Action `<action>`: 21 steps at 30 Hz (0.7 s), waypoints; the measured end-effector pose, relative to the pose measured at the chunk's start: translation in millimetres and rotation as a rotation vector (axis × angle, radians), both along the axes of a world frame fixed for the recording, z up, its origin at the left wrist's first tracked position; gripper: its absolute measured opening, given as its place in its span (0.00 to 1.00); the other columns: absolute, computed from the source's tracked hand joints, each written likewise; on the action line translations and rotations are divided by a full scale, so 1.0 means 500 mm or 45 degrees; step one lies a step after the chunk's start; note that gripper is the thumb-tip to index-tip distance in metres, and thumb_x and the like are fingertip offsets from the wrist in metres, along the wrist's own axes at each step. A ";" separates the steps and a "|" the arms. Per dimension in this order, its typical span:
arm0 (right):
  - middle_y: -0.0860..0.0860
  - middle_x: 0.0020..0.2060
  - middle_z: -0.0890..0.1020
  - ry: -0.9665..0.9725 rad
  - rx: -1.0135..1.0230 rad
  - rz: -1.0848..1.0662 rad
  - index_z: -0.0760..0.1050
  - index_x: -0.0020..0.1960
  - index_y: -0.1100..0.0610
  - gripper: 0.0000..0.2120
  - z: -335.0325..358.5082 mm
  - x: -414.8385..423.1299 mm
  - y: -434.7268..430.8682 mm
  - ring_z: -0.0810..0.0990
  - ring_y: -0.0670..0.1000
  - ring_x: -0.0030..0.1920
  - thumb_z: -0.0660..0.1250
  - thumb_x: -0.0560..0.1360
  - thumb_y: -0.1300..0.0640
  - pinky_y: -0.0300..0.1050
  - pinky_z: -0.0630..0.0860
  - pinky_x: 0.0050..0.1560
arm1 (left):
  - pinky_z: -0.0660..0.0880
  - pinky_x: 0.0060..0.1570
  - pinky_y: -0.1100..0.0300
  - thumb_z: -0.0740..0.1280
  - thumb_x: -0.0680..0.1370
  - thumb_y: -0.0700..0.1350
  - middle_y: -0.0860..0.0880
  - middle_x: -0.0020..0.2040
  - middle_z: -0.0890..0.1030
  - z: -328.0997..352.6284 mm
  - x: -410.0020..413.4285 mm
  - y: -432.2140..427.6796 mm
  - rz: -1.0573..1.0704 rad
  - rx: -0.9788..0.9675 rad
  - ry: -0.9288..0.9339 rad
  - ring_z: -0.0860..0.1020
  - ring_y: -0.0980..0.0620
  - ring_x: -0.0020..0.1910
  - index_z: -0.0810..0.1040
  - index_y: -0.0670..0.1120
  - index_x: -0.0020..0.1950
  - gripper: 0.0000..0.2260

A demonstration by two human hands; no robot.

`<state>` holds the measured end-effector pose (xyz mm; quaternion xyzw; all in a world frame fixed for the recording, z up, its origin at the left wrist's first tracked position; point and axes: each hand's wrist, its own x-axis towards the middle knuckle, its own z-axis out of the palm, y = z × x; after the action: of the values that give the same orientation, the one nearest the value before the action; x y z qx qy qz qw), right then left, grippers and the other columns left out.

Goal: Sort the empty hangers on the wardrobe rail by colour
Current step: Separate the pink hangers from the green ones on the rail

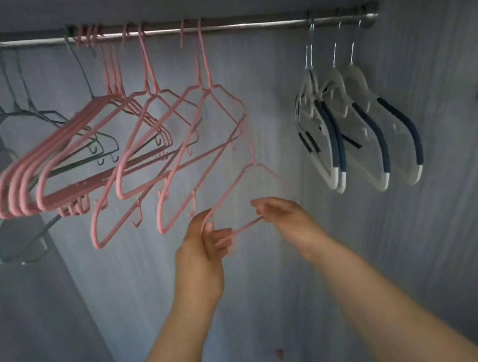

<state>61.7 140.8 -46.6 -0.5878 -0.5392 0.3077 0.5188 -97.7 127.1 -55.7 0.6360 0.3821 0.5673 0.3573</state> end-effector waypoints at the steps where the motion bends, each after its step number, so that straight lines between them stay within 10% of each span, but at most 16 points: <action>1: 0.54 0.55 0.77 -0.072 -0.028 -0.070 0.73 0.62 0.61 0.14 -0.030 0.034 -0.002 0.74 0.50 0.54 0.60 0.77 0.63 0.27 0.67 0.47 | 0.77 0.35 0.70 0.51 0.81 0.42 0.45 0.40 0.81 -0.015 -0.014 0.002 -0.024 -0.052 -0.062 0.81 0.54 0.34 0.71 0.44 0.59 0.12; 6: 0.62 0.70 0.64 -0.572 -0.263 -0.405 0.59 0.71 0.60 0.31 -0.149 0.170 -0.028 0.63 0.58 0.70 0.67 0.73 0.56 0.45 0.59 0.70 | 0.80 0.35 0.64 0.51 0.80 0.44 0.46 0.34 0.85 -0.087 -0.125 0.006 -0.100 -0.224 -0.209 0.83 0.49 0.34 0.75 0.48 0.49 0.13; 12: 0.56 0.75 0.57 -0.882 -0.380 -0.435 0.51 0.75 0.54 0.36 -0.186 0.218 -0.056 0.55 0.59 0.74 0.63 0.73 0.44 0.50 0.52 0.73 | 0.79 0.30 0.66 0.48 0.81 0.42 0.45 0.31 0.84 -0.132 -0.266 0.026 -0.078 -0.408 -0.277 0.82 0.51 0.30 0.75 0.46 0.47 0.15; 16: 0.56 0.40 0.78 -0.634 -0.286 -0.266 0.74 0.46 0.55 0.07 -0.165 0.216 -0.058 0.77 0.55 0.44 0.66 0.73 0.52 0.45 0.71 0.46 | 0.77 0.27 0.68 0.48 0.81 0.42 0.46 0.27 0.82 -0.168 -0.318 0.059 -0.019 -0.563 -0.326 0.81 0.54 0.26 0.73 0.45 0.46 0.15; 21: 0.51 0.23 0.74 -0.419 -0.272 -0.122 0.69 0.27 0.55 0.19 -0.115 0.187 -0.086 0.71 0.48 0.25 0.62 0.76 0.56 0.42 0.69 0.33 | 0.80 0.38 0.60 0.58 0.79 0.41 0.34 0.50 0.75 -0.245 -0.304 0.115 0.262 -0.742 -0.210 0.83 0.48 0.41 0.72 0.41 0.52 0.06</action>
<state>155.3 97.9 -103.8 -0.7068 -0.5525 0.2377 0.3724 -249.6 184.7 -178.2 0.4169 0.5606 0.5168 0.4949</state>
